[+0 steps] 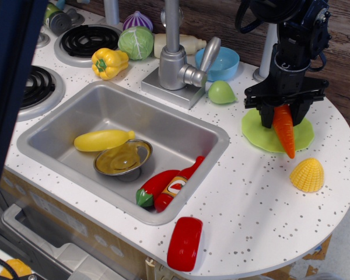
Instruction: Put carrot on plate
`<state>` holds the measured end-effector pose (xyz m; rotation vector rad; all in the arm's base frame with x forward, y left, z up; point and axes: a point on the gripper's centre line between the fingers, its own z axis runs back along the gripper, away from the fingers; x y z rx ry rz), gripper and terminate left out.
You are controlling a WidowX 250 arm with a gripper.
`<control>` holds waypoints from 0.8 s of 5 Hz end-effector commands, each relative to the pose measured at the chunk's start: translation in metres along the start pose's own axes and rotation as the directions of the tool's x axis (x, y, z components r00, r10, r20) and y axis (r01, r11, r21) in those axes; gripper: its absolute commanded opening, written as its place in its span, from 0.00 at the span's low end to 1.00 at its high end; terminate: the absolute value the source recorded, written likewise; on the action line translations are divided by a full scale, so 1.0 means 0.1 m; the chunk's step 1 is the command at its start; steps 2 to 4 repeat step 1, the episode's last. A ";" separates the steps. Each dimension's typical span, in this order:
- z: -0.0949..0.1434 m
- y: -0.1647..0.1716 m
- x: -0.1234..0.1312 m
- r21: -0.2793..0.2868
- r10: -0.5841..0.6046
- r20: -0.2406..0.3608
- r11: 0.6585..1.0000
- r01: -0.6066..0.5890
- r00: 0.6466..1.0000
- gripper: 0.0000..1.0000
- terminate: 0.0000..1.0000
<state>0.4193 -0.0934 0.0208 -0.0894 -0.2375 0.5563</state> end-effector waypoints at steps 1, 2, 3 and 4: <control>0.16 -0.02 0.14 -0.100 -0.073 0.056 0.992 0.079 0.996 1.00 1.00; 0.16 -0.02 0.14 -0.100 -0.073 0.056 0.992 0.079 0.996 1.00 1.00; 0.16 -0.02 0.14 -0.100 -0.073 0.056 0.992 0.079 0.996 1.00 1.00; 0.16 -0.02 0.14 -0.100 -0.073 0.056 0.992 0.079 0.996 1.00 1.00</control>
